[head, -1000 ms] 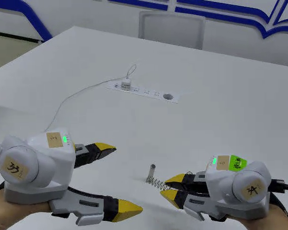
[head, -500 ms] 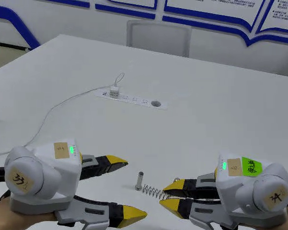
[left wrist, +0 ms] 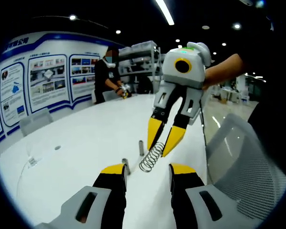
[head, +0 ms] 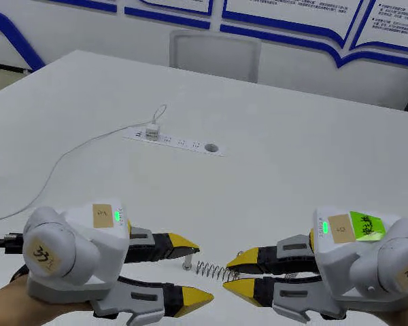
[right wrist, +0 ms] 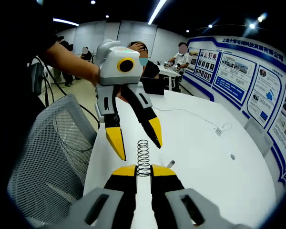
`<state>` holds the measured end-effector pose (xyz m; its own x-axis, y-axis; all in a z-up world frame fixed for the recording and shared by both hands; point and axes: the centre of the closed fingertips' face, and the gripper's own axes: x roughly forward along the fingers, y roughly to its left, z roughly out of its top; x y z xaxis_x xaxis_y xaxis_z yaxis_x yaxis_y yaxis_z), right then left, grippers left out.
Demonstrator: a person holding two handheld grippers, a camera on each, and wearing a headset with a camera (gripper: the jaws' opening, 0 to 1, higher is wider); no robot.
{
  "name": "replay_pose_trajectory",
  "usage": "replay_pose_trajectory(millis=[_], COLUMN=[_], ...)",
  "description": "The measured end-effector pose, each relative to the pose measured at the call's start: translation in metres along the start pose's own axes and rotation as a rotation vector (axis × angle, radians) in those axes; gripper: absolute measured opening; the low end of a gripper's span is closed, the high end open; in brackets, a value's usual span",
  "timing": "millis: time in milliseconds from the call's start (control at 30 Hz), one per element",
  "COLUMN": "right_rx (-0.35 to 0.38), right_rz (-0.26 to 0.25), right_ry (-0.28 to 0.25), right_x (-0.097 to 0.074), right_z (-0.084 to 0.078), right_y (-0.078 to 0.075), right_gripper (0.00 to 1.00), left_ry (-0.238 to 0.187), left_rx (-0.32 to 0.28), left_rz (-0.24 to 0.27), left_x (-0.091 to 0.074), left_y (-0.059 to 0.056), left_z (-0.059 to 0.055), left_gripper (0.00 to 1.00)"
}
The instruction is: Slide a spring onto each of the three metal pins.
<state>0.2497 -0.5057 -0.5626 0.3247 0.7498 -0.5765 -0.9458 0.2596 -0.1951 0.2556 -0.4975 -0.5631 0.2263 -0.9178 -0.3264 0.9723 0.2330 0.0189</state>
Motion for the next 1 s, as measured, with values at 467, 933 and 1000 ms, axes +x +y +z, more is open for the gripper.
replay_pose_trajectory(millis=[467,933,1000], right_rx=[-0.054,-0.092,-0.091], right_rz=[0.051,0.065,0.066], right_ry=[0.009,0.013,0.011], right_x=[0.000,-0.002,-0.003], right_z=[0.002,0.004,0.004], right_y=[0.008,0.009,0.008], right_gripper=[0.11,0.11,0.11], left_ry=[-0.019,-0.003,-0.008], left_rx=[0.008,0.178,0.184], left_rz=[-0.063,-0.066,-0.066], left_x=[0.004,0.003,0.002], left_y=[-0.011,-0.015,-0.015], left_z=[0.007,0.007,0.008], left_gripper=[0.17,0.10,0.10])
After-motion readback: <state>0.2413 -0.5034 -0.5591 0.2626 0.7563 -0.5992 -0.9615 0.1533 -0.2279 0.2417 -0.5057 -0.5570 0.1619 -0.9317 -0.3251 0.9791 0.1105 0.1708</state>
